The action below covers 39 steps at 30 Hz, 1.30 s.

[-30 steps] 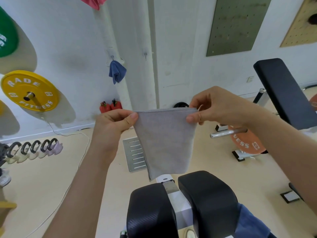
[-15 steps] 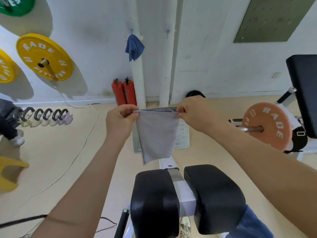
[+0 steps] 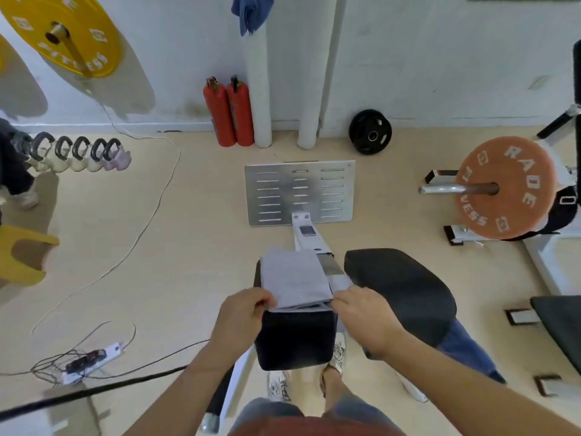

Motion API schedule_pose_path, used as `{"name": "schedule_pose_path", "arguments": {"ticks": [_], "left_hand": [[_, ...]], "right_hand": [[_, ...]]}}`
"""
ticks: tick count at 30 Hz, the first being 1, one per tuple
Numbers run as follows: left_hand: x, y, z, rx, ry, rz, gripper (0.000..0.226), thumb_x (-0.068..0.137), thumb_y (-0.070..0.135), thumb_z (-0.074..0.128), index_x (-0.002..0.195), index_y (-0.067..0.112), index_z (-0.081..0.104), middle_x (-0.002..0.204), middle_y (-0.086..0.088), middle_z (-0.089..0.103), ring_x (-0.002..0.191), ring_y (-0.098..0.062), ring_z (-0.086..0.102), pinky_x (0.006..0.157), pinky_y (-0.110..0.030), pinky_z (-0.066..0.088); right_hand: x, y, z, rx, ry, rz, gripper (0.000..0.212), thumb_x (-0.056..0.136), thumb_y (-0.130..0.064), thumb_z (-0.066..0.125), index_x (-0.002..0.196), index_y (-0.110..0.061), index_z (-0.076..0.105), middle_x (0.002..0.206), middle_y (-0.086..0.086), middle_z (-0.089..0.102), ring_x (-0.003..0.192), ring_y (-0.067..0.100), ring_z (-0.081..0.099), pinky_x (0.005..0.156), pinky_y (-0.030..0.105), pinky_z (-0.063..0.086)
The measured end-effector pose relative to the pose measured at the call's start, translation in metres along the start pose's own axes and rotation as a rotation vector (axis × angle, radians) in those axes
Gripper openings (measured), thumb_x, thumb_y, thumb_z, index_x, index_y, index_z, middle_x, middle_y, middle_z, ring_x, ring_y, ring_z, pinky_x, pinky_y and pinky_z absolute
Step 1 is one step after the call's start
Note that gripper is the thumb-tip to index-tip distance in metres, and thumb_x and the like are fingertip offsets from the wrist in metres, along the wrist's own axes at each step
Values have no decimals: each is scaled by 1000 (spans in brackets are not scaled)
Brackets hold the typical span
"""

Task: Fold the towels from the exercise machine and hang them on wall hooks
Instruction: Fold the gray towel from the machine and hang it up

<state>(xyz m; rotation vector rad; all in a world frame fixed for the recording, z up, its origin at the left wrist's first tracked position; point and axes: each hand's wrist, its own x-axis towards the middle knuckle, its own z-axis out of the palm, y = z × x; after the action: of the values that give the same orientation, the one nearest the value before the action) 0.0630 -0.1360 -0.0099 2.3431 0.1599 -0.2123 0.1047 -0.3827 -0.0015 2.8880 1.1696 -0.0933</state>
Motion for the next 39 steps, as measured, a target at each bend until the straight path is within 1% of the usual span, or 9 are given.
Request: {"name": "schedule_pose_path", "arguments": {"ticks": [7, 12, 15, 19, 23, 29, 32, 35, 39], "left_hand": [[-59, -21, 35, -222, -108, -121, 38, 81, -14, 47, 71, 19, 62, 72, 22, 64, 78, 11, 55, 74, -6, 37], [-72, -23, 43, 7, -136, -2, 29, 86, -4, 52, 85, 19, 70, 82, 14, 56, 77, -1, 51, 74, -14, 40], [-76, -21, 50, 73, -82, -54, 24, 87, -1, 55, 90, 16, 72, 83, 11, 56, 79, -7, 51, 74, -20, 41], [-88, -19, 55, -25, -26, -51, 30, 81, -14, 55, 84, 11, 73, 78, 21, 56, 76, 3, 54, 72, -6, 39], [-97, -32, 61, -149, 14, -13, 40, 70, -23, 53, 75, 13, 70, 83, 25, 62, 84, 12, 58, 76, -3, 41], [-115, -57, 59, -234, 13, -23, 50, 66, -22, 49, 72, 25, 64, 86, 16, 66, 83, -3, 62, 78, -14, 48], [-123, -66, 54, -214, -39, -34, 49, 74, -21, 51, 97, 18, 69, 97, 9, 65, 93, -2, 58, 85, -10, 44], [-129, -71, 46, 39, -245, 74, 58, 78, -9, 48, 128, 19, 56, 116, 0, 56, 105, -10, 54, 91, -17, 44], [-130, -54, 37, 477, -318, 130, 74, 60, 28, 59, 131, 34, 38, 119, 3, 48, 108, -22, 50, 82, -39, 44]], "right_hand": [[-58, -48, 46, 141, 152, 163, 16, 63, -7, 75, 74, -15, 67, 75, 2, 62, 67, 21, 58, 54, 29, 47], [-81, -71, 48, 231, 75, 314, 7, 75, -16, 63, 77, -16, 70, 73, -1, 62, 69, 19, 58, 58, 28, 47], [-85, -78, 47, 790, -129, 821, 21, 84, -16, 53, 68, -9, 65, 70, 9, 63, 69, 20, 56, 64, 35, 45], [-83, -80, 41, 1723, -57, 1410, 12, 90, -15, 56, 87, -9, 66, 90, 12, 64, 89, 23, 59, 76, 39, 47], [-70, -76, 41, 1983, -243, 1266, 27, 92, -41, 58, 113, -26, 65, 111, -2, 65, 108, 18, 58, 98, 45, 44], [-54, -99, 52, 1980, -254, 1298, 29, 90, -3, 62, 119, 2, 60, 100, 11, 64, 82, 19, 58, 65, 26, 49], [-59, -115, 52, 1941, -238, 1324, 28, 86, 7, 61, 114, 5, 59, 95, 14, 61, 76, 20, 55, 63, 26, 46], [-64, -127, 50, 1922, -233, 1340, 24, 84, 11, 60, 107, 2, 60, 92, 14, 64, 69, 21, 61, 64, 28, 47], [-63, -131, 46, 2005, -247, 1393, 23, 84, 11, 57, 105, 1, 58, 81, 16, 65, 49, 19, 62, 46, 21, 49]]}}
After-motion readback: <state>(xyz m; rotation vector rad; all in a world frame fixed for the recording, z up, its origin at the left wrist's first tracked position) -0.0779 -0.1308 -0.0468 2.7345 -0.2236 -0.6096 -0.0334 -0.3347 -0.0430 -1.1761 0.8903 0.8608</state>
